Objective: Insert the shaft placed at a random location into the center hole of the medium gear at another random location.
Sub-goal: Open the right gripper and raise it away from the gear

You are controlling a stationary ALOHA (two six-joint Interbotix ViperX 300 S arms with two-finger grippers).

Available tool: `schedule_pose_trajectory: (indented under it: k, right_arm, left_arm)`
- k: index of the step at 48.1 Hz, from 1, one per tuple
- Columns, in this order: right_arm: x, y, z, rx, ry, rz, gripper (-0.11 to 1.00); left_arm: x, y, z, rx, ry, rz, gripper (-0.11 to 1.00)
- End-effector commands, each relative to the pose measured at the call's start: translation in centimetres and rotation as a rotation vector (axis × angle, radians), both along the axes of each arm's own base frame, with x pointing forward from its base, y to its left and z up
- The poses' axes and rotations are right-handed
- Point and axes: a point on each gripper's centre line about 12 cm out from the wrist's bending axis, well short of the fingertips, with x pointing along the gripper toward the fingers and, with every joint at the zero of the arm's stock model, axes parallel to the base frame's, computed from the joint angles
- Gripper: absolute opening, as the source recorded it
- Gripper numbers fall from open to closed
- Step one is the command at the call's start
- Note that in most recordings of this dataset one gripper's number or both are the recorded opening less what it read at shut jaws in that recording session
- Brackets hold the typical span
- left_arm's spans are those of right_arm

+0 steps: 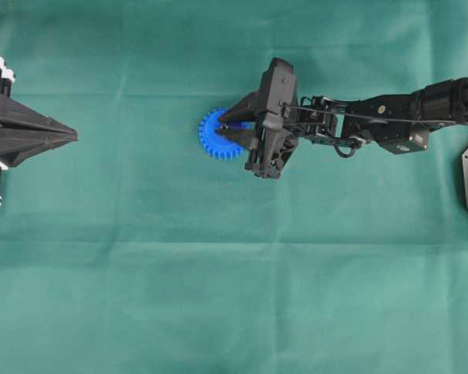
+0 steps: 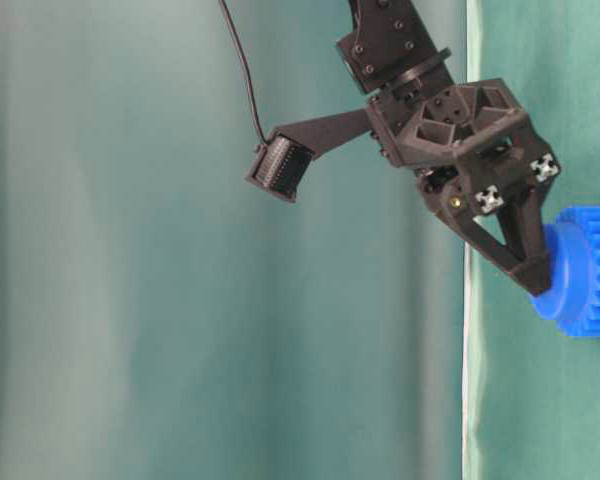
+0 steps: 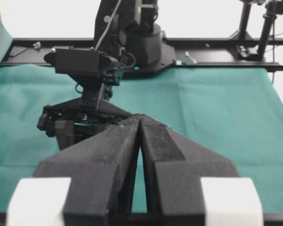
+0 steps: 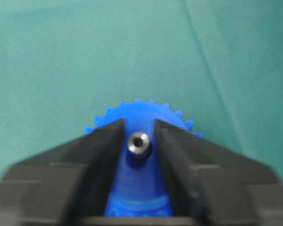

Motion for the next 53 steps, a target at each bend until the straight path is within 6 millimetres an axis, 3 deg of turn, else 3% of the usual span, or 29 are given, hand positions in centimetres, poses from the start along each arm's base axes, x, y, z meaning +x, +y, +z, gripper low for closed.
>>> schedule_pose_trajectory:
  k: [1,6,8,14,34,53]
  right_arm:
    - [0.6,-0.2,1.0,0.006,-0.032,-0.013,0.62]
    - [0.7,-0.2,1.6,0.005,-0.041,-0.013,0.87]
    - [0.7,-0.2,2.0,0.004,-0.044,-0.011,0.91]
    - [0.4,-0.1,3.5,0.003,-0.055,-0.007,0.85]
    - [-1.2,0.3,10.1,0.000,-0.109,0.009,0.84]
    - [-3.0,0.7,9.9,0.008,-0.097,0.010,0.84]
  left_arm:
    - [0.3,0.0,0.8,0.003,-0.020,0.001,0.00]
    - [0.3,0.0,0.8,0.003,-0.020,0.001,0.00]
    - [0.3,0.0,0.8,0.003,-0.020,0.001,0.00]
    - [0.3,0.0,0.8,0.003,-0.020,0.001,0.00]
    - [0.3,0.0,0.8,0.000,-0.020,0.001,0.00]
    - [0.3,0.0,0.8,-0.005,-0.020,0.001,0.00]
